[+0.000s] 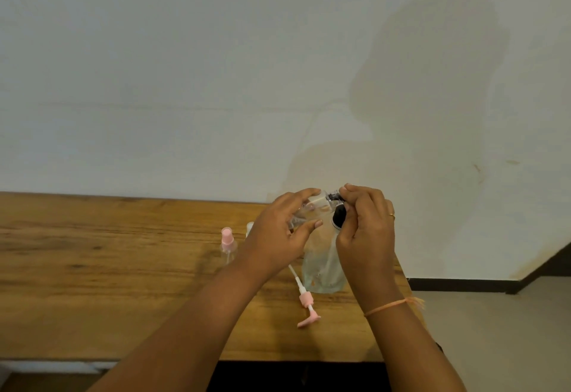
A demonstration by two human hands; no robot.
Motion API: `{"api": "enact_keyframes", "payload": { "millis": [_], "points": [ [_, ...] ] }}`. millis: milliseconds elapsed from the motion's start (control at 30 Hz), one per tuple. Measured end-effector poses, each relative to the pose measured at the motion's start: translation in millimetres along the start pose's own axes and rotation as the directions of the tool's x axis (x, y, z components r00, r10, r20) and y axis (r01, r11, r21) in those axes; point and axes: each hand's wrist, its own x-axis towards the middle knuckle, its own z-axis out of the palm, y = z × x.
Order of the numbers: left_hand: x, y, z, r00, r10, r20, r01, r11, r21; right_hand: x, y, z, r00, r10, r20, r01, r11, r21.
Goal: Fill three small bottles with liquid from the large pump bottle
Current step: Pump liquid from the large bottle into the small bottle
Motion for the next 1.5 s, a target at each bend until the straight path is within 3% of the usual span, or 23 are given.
{"api": "enact_keyframes", "payload": {
  "millis": [200, 467, 867, 1167, 1367, 1500],
  "points": [
    [-5.2, -2.2, 2.1, 0.999, -0.042, 0.029, 0.043, 0.999, -0.017, -5.9, 6.0, 1.6, 0.999, -0.048, 0.018, 0.049, 0.999, -0.019],
    [-0.8, 1.1, -4.7, 1.0, 0.029, 0.012, -0.029, 0.999, 0.029, 0.2, -0.6, -4.0, 1.0, 0.004, -0.02, -0.004, 1.0, 0.008],
    [-2.1, -0.9, 4.2, 0.999, -0.049, -0.002, 0.049, 0.999, -0.004, -4.3, 7.4, 5.5, 1.0, -0.023, -0.021, 0.023, 1.0, 0.012],
    [1.9, 0.8, -0.8, 1.0, 0.01, -0.002, -0.01, 1.0, -0.002, 1.2, 3.8, -0.5, 1.0, -0.008, -0.005, 0.008, 0.999, -0.033],
    [-1.8, -4.7, 4.7, 1.0, -0.018, 0.004, 0.018, 1.0, -0.002, -4.0, 12.9, 5.5, 0.996, -0.092, 0.0, 0.092, 0.996, -0.007],
    [-2.4, -4.9, 5.7, 1.0, -0.017, -0.01, 0.017, 1.0, -0.011, -3.4, 8.3, 2.8, 0.999, -0.052, 0.004, 0.052, 0.999, -0.016]
  ]
}}
